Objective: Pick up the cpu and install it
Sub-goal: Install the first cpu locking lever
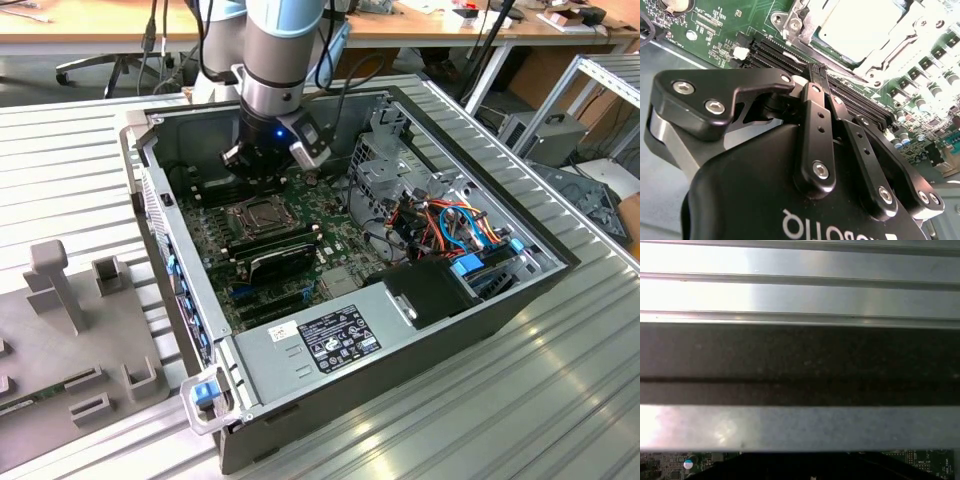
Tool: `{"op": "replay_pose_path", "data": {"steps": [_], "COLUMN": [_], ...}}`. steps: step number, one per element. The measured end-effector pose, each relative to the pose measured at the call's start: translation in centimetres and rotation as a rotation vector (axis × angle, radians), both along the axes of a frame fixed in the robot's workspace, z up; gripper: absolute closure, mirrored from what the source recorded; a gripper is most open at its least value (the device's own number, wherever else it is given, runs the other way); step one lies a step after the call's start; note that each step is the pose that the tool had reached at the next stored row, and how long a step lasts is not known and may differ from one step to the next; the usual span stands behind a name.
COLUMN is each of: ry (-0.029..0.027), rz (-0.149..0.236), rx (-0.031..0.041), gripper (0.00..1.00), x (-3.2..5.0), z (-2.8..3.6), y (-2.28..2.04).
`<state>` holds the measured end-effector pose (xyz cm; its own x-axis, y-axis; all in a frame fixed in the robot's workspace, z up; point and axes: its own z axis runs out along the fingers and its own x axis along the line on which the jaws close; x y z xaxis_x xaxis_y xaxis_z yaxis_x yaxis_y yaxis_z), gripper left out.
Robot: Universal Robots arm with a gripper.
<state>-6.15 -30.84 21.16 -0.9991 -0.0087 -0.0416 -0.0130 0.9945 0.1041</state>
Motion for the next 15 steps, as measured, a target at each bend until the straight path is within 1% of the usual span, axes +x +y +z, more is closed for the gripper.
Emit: {"op": "replay_pose_path", "data": {"steps": [6,15], "ry": [0.0,0.0], "rz": [0.0,0.0], "rx": [-0.0001,-0.0005], "gripper": [0.89,0.89], "x": [0.43,0.8], "z": [-0.29,-0.59], "y": [0.0,0.0]}}
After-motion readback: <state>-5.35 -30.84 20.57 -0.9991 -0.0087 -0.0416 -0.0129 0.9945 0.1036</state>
